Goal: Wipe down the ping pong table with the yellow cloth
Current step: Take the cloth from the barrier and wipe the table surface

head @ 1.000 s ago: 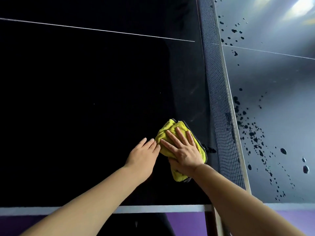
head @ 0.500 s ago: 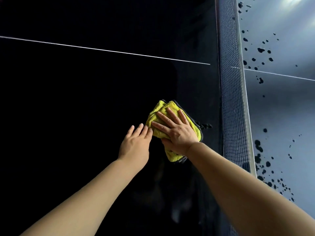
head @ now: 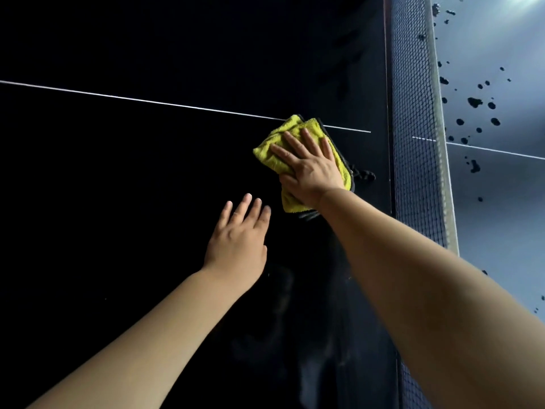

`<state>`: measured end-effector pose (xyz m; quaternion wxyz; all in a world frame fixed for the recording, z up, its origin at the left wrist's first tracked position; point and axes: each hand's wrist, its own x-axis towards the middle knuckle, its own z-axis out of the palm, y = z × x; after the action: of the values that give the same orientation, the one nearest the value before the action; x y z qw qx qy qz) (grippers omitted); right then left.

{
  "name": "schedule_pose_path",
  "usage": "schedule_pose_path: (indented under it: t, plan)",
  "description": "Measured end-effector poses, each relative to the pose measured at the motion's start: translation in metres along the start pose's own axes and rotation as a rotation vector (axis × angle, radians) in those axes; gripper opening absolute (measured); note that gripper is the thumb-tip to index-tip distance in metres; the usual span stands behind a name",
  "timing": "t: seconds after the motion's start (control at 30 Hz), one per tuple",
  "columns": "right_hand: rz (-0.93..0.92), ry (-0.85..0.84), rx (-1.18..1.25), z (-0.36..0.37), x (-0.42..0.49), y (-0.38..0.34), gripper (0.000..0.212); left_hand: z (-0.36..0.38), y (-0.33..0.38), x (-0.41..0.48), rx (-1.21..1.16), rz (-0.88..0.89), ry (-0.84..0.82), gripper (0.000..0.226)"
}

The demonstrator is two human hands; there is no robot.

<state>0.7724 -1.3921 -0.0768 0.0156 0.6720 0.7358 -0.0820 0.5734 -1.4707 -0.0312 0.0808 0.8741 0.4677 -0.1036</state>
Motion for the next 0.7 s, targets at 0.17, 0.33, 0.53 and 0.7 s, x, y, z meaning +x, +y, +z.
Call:
schedule_pose_path:
  t: [0.17,0.33,0.53,0.7]
  plan:
    - [0.111,0.01,0.018,-0.004,0.029,0.026,0.063,0.001,0.007,0.005,0.013,0.043,0.007,0.067]
    - [0.234,-0.004,0.076,-0.012,0.026,0.048,0.063,0.001,0.001,-0.003,0.001,0.036,0.007,0.066]
    - [0.407,-0.002,0.138,-0.013,-0.005,0.046,0.062,0.001,0.001,-0.024,-0.032,0.039,0.002,0.065]
    - [0.458,-0.008,0.141,-0.008,-0.052,0.028,0.066,0.001,0.008,-0.043,-0.057,0.087,0.005,0.063]
